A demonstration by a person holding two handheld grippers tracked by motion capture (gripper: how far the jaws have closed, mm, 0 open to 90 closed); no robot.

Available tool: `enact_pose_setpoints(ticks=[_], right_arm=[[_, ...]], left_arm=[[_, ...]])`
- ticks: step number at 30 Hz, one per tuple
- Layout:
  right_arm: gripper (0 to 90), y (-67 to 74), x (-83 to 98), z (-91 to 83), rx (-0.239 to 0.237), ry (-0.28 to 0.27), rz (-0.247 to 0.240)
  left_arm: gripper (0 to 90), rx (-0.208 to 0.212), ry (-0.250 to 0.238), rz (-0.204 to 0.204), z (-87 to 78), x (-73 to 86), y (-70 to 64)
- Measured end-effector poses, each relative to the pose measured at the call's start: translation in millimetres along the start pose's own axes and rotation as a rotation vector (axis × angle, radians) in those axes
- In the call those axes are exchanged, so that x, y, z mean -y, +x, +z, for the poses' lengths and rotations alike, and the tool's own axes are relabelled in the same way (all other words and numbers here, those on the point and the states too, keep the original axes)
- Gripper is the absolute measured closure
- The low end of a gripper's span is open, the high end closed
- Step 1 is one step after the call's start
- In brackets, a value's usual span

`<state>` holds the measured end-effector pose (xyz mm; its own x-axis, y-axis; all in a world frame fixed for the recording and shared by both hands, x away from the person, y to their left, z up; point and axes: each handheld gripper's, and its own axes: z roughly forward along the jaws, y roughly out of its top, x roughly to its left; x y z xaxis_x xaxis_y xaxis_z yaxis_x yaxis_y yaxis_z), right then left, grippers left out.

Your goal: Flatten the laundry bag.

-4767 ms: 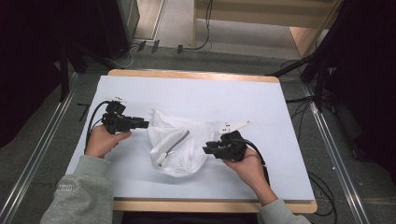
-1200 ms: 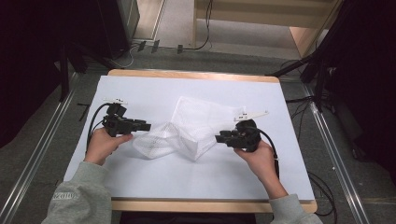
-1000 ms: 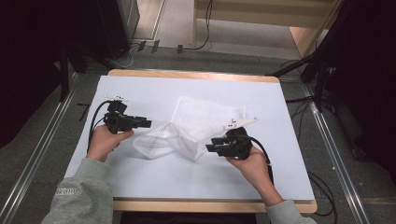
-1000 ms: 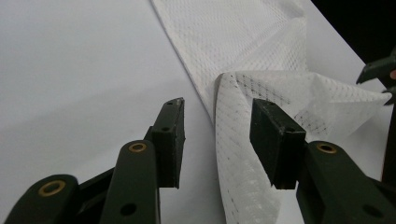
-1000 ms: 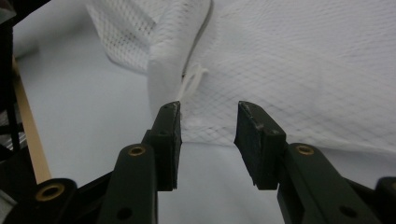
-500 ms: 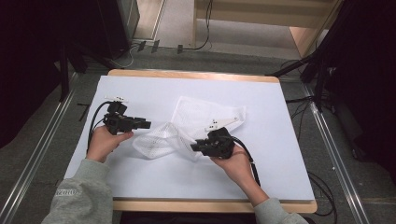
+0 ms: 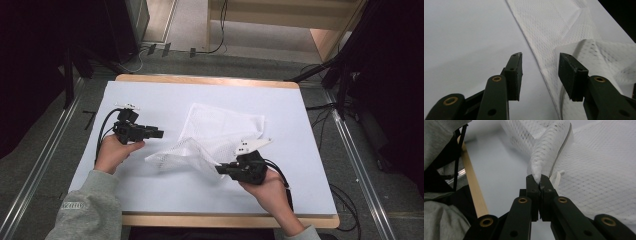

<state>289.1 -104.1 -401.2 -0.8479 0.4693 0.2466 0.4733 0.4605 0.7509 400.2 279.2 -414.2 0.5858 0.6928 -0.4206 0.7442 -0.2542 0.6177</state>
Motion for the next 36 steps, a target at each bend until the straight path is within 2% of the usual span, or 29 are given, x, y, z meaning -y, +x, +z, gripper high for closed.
enact_pose_setpoints(ticks=[3, 4, 5, 7, 8, 9, 12, 13, 14, 15, 18, 19, 20, 22, 24, 28, 29, 33, 36], right_arm=[[89.5, 6.3, 14.7, -13.2, 0.007, 0.008, 0.003], [89.5, 6.3, 14.7, -13.2, 0.007, 0.008, 0.003], [89.5, 8.4, 20.7, -19.2, 0.019, 0.013, 0.004], [89.5, 8.8, 22.8, -21.4, 0.022, 0.013, 0.001], [89.5, 9.7, 28.0, -27.7, 0.031, 0.010, 0.008], [89.5, 10.0, 30.4, -31.0, 0.035, 0.009, 0.016], [89.5, 9.7, 35.4, -36.8, 0.041, 0.000, 0.020], [89.5, 10.3, 39.9, -42.2, 0.043, -0.006, 0.035], [89.5, 10.3, 39.9, -42.2, 0.043, -0.006, 0.035], [89.5, 11.7, 43.4, -47.0, 0.049, -0.011, 0.043], [87.8, 13.1, 47.8, -50.3, 0.048, -0.012, 0.048], [83.7, 12.9, 48.8, -50.6, 0.046, -0.015, 0.051], [83.7, 12.9, 48.8, -50.6, 0.046, -0.015, 0.051], [72.9, 12.2, 50.1, -52.8, 0.047, -0.027, 0.065], [67.3, 11.2, 50.3, -59.4, 0.047, -0.061, 0.077], [64.9, 9.0, 49.6, -67.0, 0.062, -0.100, 0.075], [64.9, 5.1, 49.8, -69.8, 0.091, -0.104, 0.081], [65.1, -6.0, 50.9, -66.6, 0.121, -0.095, 0.108], [65.2, -11.4, 51.1, -63.5, 0.135, -0.091, 0.108]], left_arm=[[55.3, 0.007, 0.016, 0.010, 9.7, -3.1, -1.8], [55.3, 0.004, 0.019, 0.007, 12.6, -4.0, -2.4], [55.3, -0.001, 0.039, 0.016, 20.0, -7.1, -3.1], [55.3, -0.001, 0.045, 0.019, 24.0, -8.7, -3.5], [55.2, -0.001, 0.057, 0.027, 32.0, -11.9, -4.5], [55.2, -0.001, 0.057, 0.027, 32.0, -11.9, -4.5], [55.3, -0.012, 0.076, 0.039, 45.1, -16.2, -5.3], [55.2, -0.018, 0.088, 0.041, 52.2, -17.7, -4.9], [55.2, -0.018, 0.088, 0.041, 52.2, -17.7, -4.9], [55.1, -0.017, 0.099, 0.039, 59.8, -19.1, -3.9], [55.0, -0.030, 0.112, 0.045, 69.3, -20.3, -2.0], [55.0, -0.035, 0.117, 0.044, 71.4, -20.6, -1.9], [54.9, -0.035, 0.117, 0.044, 71.4, -20.6, -1.9], [54.9, -0.040, 0.127, 0.052, 73.6, -21.0, -0.9], [54.6, -0.039, 0.124, 0.049, 75.4, -21.3, 1.1], [54.5, -0.037, 0.125, 0.049, 77.0, -21.4, 1.4], [54.6, -0.034, 0.123, 0.054, 77.8, -21.2, 1.3], [57.4, -0.024, 0.119, 0.057, 80.3, -20.7, -0.5], [61.3, -0.023, 0.121, 0.065, 83.0, -20.4, -3.2]])
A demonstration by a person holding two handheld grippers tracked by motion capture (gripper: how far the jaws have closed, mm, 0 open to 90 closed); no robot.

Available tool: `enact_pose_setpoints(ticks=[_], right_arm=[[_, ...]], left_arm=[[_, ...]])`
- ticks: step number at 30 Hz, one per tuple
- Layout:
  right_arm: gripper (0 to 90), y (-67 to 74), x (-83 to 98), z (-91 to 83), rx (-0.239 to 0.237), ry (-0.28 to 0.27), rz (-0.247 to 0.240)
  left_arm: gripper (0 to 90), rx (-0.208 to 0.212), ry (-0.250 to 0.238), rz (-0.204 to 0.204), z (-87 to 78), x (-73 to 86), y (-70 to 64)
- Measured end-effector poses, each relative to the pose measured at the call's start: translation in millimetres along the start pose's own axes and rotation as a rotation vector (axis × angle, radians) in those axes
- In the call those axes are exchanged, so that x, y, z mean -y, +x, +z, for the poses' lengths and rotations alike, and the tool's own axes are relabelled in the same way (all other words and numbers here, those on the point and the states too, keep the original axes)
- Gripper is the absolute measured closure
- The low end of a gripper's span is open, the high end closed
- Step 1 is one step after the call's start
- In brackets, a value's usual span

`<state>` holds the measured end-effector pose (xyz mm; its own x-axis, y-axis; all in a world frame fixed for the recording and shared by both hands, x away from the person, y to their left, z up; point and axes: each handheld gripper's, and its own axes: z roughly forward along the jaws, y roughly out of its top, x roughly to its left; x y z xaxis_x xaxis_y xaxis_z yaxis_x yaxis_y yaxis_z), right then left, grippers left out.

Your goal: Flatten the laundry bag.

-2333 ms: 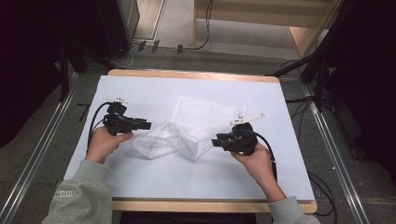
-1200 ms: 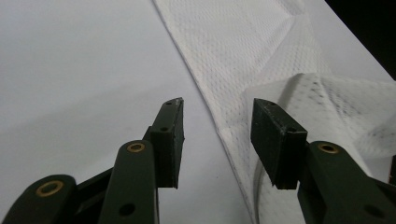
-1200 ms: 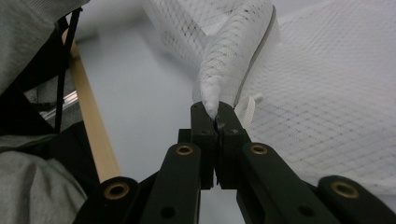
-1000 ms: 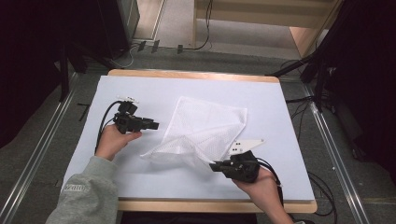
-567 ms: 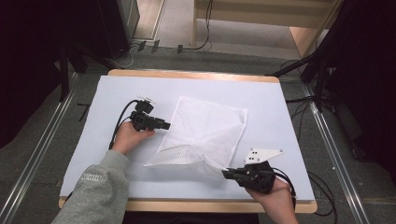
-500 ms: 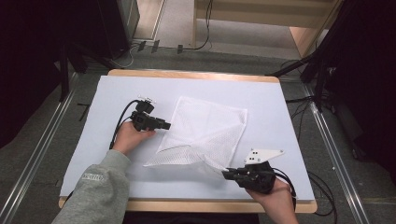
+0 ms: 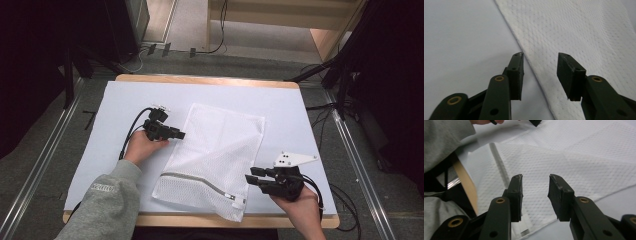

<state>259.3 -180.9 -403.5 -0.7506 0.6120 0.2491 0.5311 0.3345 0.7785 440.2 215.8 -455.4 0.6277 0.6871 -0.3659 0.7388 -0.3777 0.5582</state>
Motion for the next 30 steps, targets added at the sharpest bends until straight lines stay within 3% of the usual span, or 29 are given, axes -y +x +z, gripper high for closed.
enact_pose_setpoints(ticks=[2, 9, 11, 13, 19, 26, 30], right_arm=[[65.2, -7.8, -1.0, 6.7, 0.015, 0.002, 0.008], [64.6, -26.9, -0.3, 25.7, 0.054, 0.035, 0.037], [63.3, -37.9, 0.4, 34.4, 0.076, 0.052, 0.056], [62.7, -45.5, 0.0, 38.4, 0.097, 0.053, 0.066], [61.4, -63.7, -1.9, 48.3, 0.140, 0.052, 0.103], [58.9, -70.7, -3.0, 63.7, 0.173, 0.077, 0.105], [57.7, -72.3, -4.1, 76.0, 0.197, 0.099, 0.099]], left_arm=[[64.9, -0.008, 0.004, 0.020, 3.2, -0.7, -3.6], [80.0, -0.016, 0.012, 0.028, 8.2, -1.3, -7.5], [88.7, -0.006, 0.025, 0.035, 9.7, -1.5, -8.9], [89.9, 0.007, 0.031, 0.034, 8.1, -3.4, -9.9], [90.0, 0.003, -0.054, -0.005, -12.3, -4.8, -4.2], [90.0, -0.024, -0.063, -0.033, -23.1, -0.1, 4.7], [90.0, -0.017, -0.052, -0.054, -27.2, 4.3, 10.2]])
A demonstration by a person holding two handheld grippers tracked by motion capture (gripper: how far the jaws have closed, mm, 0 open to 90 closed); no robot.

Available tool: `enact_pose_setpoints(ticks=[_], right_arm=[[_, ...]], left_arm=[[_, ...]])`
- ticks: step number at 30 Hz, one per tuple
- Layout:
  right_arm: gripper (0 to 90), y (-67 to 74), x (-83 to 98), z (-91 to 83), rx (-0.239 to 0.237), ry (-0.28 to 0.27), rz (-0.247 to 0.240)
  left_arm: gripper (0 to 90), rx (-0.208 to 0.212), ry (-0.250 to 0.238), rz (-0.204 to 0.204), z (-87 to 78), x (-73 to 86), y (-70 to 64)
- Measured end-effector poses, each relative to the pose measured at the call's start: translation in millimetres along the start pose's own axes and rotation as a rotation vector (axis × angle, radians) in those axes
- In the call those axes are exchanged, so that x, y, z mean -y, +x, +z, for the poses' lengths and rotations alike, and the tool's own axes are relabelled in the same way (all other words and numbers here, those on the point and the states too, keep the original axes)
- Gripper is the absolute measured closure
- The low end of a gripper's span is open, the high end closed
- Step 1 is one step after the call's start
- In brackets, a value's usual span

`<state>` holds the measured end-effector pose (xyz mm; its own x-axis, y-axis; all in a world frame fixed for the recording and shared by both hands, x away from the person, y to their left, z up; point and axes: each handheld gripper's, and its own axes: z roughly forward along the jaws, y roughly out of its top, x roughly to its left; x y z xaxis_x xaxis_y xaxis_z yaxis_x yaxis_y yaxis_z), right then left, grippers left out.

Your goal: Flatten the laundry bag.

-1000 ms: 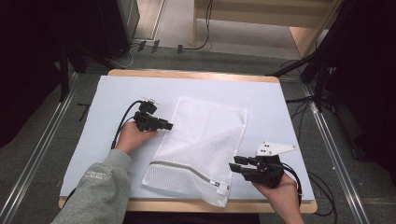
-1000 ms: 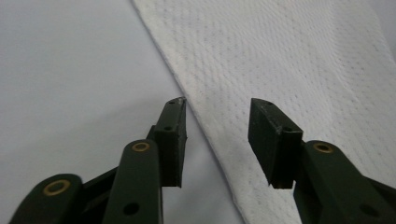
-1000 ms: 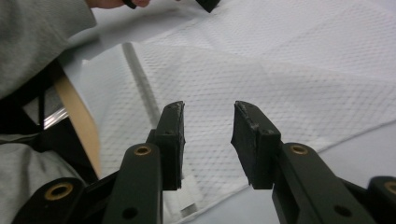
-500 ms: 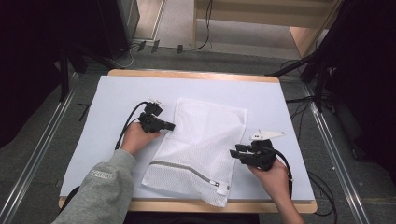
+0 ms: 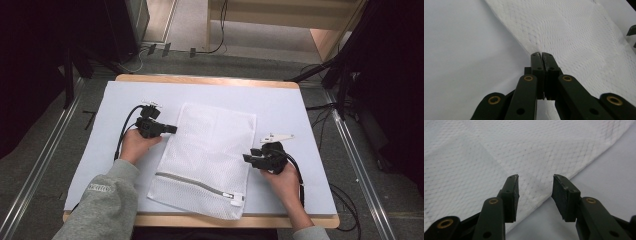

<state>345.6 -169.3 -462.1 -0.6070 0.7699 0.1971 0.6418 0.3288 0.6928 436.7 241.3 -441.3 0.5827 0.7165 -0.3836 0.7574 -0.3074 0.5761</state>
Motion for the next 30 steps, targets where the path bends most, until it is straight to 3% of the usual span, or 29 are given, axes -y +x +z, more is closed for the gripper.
enact_pose_setpoints(ticks=[6, 10, 11, 13, 14, 16, 19, 30], right_arm=[[56.2, -2.2, -0.3, 9.7, 0.035, 0.028, 0.001], [61.5, 1.3, -1.5, 16.0, 0.038, 0.034, -0.010], [69.3, 1.4, -2.4, 16.7, 0.052, 0.039, 0.011], [73.1, -0.3, -3.2, 16.9, 0.056, 0.041, 0.012], [81.4, -3.6, -4.6, 16.8, 0.060, 0.052, 0.028], [90.0, -7.3, -6.7, 17.3, 0.022, 0.063, 0.058], [90.0, -7.2, -11.8, 18.2, 0.018, 0.087, 0.068], [90.0, -8.4, -27.9, 22.2, 0.010, 0.067, 0.056]], left_arm=[[89.7, 0.006, 0.016, -0.021, -3.8, 6.1, 6.9], [89.6, 0.015, 0.024, -0.026, -3.3, 7.7, 8.1], [89.9, 0.022, 0.026, -0.032, -2.5, 7.9, 7.8], [90.0, 0.025, 0.027, -0.034, -2.2, 8.1, 7.9], [90.0, 0.030, 0.029, -0.040, -1.9, 8.1, 7.9], [90.0, 0.040, 0.033, -0.048, -1.5, 7.9, 6.6], [90.0, 0.040, 0.022, -0.050, -4.0, 8.0, 6.3], [90.0, 0.022, -0.024, -0.074, -20.2, 15.3, 12.3]])
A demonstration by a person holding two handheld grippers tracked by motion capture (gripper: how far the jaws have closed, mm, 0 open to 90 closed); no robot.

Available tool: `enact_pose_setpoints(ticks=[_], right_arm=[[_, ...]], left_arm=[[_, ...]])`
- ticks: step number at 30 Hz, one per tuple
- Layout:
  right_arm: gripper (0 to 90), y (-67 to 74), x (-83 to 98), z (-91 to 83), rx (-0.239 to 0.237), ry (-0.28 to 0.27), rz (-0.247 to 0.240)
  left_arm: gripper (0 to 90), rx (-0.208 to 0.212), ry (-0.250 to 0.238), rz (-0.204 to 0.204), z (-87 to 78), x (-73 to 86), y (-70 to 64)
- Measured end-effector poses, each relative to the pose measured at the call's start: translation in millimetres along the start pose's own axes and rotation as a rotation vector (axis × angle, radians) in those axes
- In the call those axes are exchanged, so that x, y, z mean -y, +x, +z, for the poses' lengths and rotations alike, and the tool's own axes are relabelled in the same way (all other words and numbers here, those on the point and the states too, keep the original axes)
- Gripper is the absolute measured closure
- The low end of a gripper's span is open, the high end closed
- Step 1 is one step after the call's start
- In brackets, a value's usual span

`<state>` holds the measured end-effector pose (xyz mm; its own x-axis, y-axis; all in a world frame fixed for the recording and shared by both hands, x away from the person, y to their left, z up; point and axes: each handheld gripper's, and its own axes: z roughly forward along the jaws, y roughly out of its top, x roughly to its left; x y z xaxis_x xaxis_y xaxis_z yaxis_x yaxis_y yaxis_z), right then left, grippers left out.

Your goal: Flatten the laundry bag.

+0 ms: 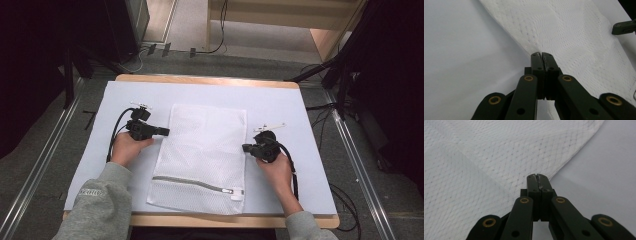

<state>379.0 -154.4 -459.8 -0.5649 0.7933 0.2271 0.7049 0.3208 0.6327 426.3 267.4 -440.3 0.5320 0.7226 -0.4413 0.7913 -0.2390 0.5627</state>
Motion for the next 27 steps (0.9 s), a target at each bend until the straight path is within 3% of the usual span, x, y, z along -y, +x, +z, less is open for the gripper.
enact_pose_setpoints(ticks=[9, 15, 19, 27], right_arm=[[90.0, -2.8, -19.8, 14.7, -0.014, -0.008, -0.023], [90.0, -11.9, -34.2, 23.2, -0.004, -0.021, -0.025], [90.0, -18.5, -39.8, 24.6, -0.004, -0.031, -0.016], [90.0, -25.8, -40.6, 26.3, 0.016, -0.028, -0.005]], left_arm=[[90.0, -0.039, -0.047, -0.030, -12.9, 5.9, 8.7], [90.0, -0.059, -0.067, -0.051, -5.6, -2.3, 18.2], [90.0, -0.061, -0.067, -0.044, -2.5, -10.2, 19.5], [90.0, -0.061, -0.060, -0.041, 10.1, -17.1, 23.5]])
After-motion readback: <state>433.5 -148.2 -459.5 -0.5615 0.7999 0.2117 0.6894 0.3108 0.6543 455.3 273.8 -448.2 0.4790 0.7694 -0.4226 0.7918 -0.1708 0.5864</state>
